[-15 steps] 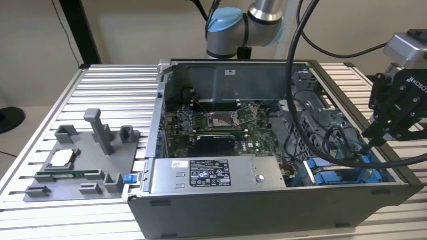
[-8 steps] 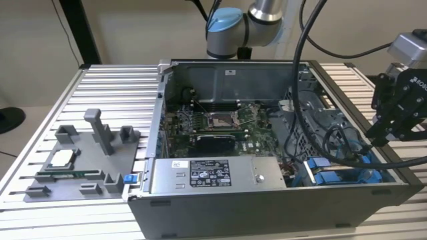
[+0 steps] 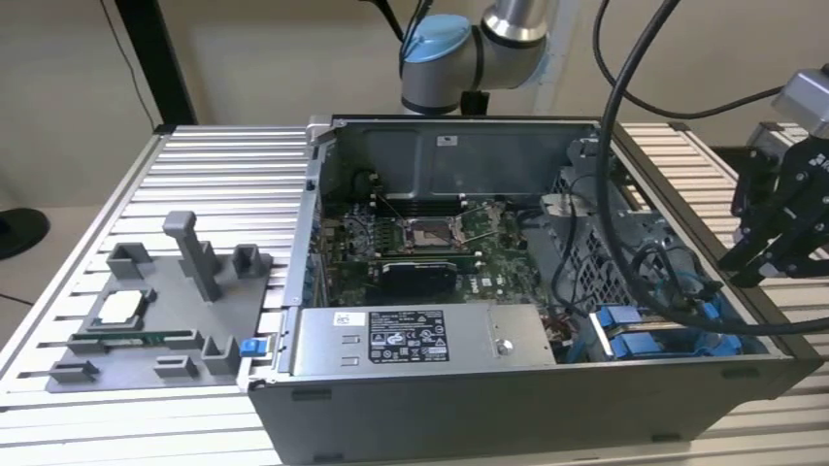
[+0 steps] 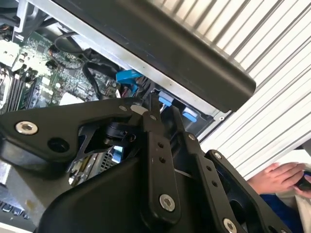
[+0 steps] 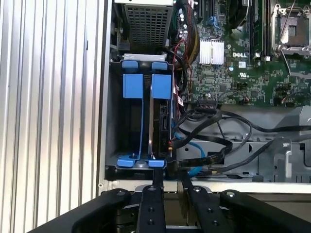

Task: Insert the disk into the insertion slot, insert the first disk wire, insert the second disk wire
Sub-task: 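Insert the second disk wire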

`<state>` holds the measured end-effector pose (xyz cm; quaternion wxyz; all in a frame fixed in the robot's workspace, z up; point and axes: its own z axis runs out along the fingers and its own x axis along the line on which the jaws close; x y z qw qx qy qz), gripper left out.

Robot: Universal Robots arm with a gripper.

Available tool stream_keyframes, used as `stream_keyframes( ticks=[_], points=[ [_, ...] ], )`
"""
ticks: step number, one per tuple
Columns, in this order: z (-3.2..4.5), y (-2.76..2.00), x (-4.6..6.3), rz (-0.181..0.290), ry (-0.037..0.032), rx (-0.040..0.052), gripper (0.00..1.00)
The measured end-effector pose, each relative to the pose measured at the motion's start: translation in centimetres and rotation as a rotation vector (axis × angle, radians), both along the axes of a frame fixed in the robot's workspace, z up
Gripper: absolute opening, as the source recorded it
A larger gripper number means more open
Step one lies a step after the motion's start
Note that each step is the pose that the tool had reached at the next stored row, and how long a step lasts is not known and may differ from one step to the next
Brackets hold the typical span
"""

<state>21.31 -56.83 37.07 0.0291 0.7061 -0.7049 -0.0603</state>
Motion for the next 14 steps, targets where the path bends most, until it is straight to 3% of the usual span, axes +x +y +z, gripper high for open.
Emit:
stream_keyframes(
  ticks=[14],
  points=[
    [-0.99, -0.02, -0.16, -0.004, 0.0174, 0.0079, 1.00]
  ],
)
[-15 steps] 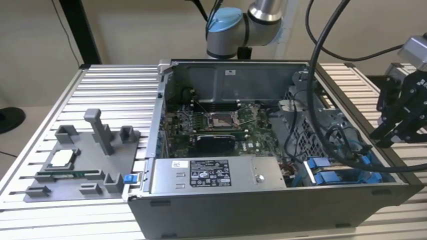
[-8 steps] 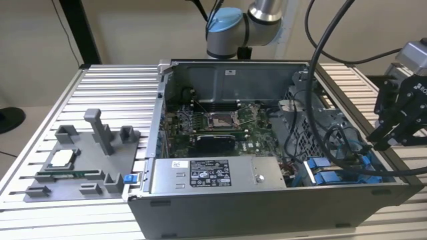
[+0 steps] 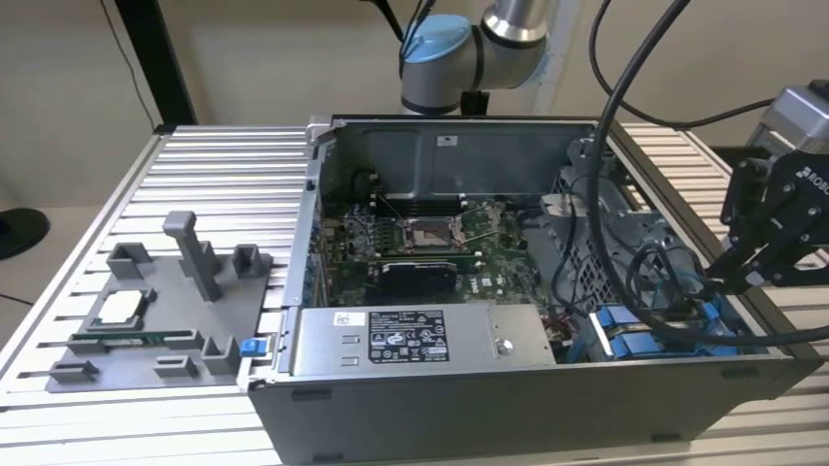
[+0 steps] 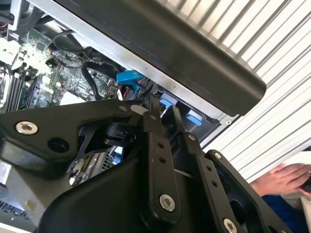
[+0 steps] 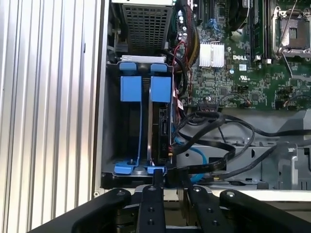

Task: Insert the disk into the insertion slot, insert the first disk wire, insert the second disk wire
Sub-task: 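Insert the second disk wire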

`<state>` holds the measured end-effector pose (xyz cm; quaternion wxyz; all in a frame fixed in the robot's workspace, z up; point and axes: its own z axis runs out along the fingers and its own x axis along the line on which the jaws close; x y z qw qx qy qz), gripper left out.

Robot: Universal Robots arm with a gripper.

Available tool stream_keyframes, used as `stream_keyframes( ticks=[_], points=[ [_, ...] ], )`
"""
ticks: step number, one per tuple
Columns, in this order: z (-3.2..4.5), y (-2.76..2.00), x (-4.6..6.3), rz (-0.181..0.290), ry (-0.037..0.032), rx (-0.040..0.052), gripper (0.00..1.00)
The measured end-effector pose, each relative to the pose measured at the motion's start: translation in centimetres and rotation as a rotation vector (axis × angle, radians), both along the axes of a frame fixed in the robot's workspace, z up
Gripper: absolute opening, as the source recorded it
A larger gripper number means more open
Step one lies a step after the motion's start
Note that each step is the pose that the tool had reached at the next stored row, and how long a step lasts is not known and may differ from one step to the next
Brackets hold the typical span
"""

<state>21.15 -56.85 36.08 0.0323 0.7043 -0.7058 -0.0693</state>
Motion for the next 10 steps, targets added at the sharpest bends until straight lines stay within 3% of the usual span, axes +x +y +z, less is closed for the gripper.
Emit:
stream_keyframes(
  ticks=[3, 6, 10],
  points=[
    [-0.13, 0.00, -0.13, -0.003, 0.0004, 0.0092, 1.00],
    [-0.24, 0.00, -0.26, -0.007, 0.0005, 0.0248, 1.00],
    [-0.33, 0.01, -0.32, -0.009, 0.0005, 0.0363, 1.00]
  ],
)
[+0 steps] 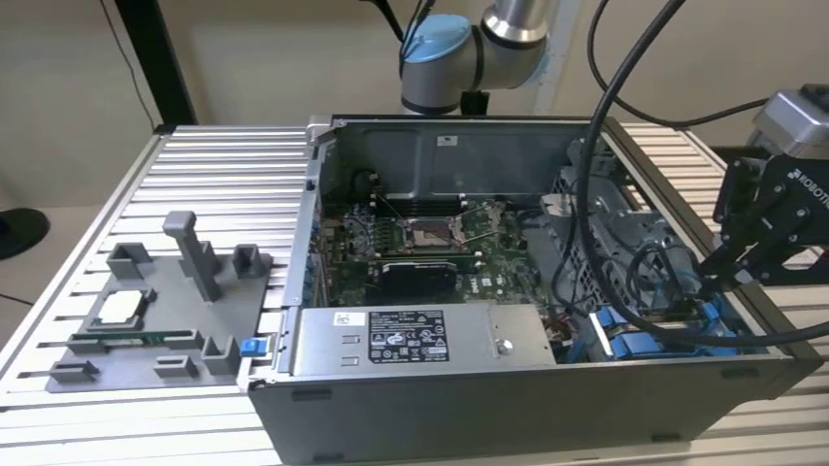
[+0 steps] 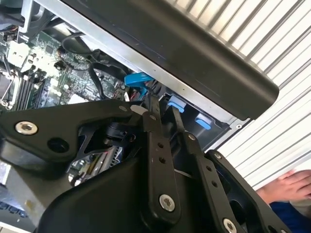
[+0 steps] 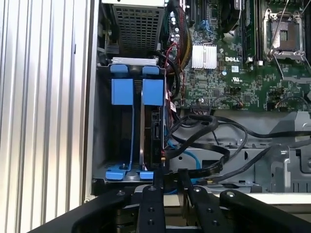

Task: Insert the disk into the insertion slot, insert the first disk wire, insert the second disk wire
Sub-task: 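Insert the second disk wire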

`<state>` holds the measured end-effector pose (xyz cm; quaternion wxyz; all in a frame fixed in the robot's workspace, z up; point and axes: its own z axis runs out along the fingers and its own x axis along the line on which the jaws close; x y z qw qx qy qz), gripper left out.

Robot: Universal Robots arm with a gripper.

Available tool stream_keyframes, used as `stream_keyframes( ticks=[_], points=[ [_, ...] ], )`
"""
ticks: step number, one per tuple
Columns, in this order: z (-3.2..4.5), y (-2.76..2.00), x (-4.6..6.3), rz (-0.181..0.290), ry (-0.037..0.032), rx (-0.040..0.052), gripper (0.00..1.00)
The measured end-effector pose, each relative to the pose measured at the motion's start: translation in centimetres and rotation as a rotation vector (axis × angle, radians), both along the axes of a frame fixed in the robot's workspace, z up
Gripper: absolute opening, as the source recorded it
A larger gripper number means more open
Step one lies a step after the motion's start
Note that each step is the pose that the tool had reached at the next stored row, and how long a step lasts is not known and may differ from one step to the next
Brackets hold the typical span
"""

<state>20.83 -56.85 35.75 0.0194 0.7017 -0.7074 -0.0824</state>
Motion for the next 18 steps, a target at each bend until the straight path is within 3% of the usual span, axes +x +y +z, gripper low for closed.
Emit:
stream_keyframes(
  ticks=[3, 4, 14, 18],
  points=[
    [-0.05, 0.00, -0.04, -0.001, 0.0001, 0.0091, 1.00],
    [-0.05, 0.00, -0.04, -0.001, 0.0001, 0.0113, 0.00],
    [-0.08, -0.01, -0.10, -0.002, 0.0000, 0.0139, 0.00],
    [0.52, -0.01, -0.35, -0.003, 0.0005, 0.0140, 0.00]
  ],
)
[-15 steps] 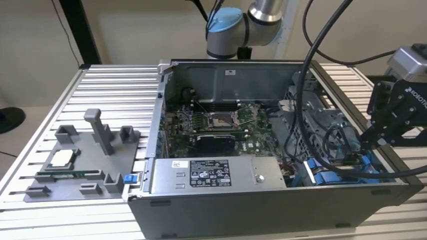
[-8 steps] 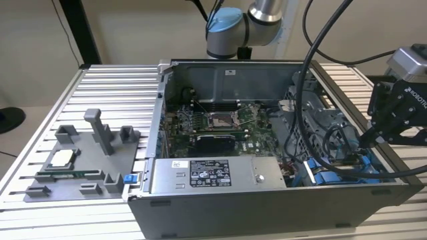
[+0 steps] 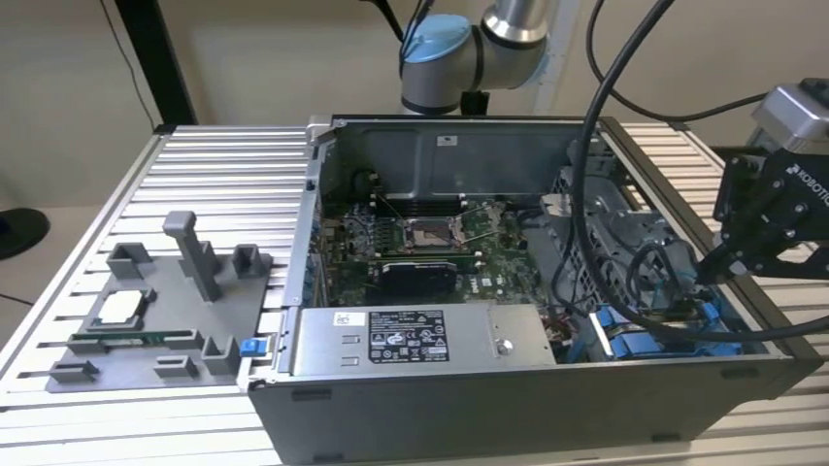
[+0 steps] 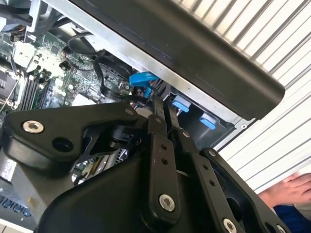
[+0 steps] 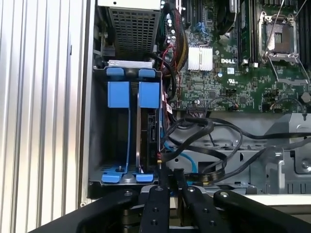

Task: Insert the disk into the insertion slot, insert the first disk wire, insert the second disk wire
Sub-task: 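Insert the second disk wire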

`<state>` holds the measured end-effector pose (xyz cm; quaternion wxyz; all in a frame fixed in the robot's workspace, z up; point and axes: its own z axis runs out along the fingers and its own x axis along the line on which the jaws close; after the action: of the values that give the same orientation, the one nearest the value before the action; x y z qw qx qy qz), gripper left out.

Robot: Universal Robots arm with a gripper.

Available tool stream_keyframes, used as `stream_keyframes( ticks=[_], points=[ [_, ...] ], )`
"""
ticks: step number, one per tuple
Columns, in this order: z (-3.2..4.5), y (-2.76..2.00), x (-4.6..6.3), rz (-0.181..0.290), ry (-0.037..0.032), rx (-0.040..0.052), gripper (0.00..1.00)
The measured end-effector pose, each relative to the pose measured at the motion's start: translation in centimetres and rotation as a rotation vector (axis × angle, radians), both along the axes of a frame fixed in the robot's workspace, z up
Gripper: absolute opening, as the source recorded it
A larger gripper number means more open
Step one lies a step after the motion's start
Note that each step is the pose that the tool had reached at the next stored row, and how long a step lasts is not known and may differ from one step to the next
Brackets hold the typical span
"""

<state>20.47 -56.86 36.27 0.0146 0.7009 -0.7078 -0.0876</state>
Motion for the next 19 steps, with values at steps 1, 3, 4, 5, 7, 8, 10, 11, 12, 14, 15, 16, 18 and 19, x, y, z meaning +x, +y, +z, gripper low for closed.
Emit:
stream_keyframes(
  ticks=[1, 3, 4, 5, 7, 8, 10, 11, 12, 14, 15, 16, 18, 19],
  points=[
    [0.27, 0.00, -0.1, 0.000, 0.0000, 0.0001, 0.00],
    [0.84, 0.00, -0.3, 0.000, 0.0000, 0.0004, 0.00],
    [1.04, 0.00, -0.5, 0.000, 0.0000, 0.0005, 0.00],
    [1.19, 0.00, -0.7, -0.001, 0.0000, 0.0007, 0.00],
    [1.39, 0.01, -1.1, -0.001, 0.0001, 0.0009, 0.00],
    [1.47, 0.00, -1.4, -0.001, 0.0000, 0.0006, 0.00],
    [1.54, 0.00, -2.2, -0.001, 0.0000, 0.0008, 0.00],
    [1.56, 0.00, -2.6, -0.001, 0.0000, 0.0008, 0.00],
    [1.57, 0.00, -3.1, -0.001, 0.0000, 0.0009, 0.00],
    [1.58, 0.00, -4.0, -0.001, -0.0001, 0.0009, 0.00],
    [1.59, 0.00, -4.4, -0.001, -0.0007, 0.0010, 0.00],
    [1.58, -0.02, -4.7, -0.001, -0.0024, 0.0014, 0.00],
    [1.58, -0.13, -5.1, -0.001, -0.0135, 0.0035, 0.00],
    [1.56, -0.28, -5.2, -0.001, -0.0210, 0.0049, 0.00]
  ],
)
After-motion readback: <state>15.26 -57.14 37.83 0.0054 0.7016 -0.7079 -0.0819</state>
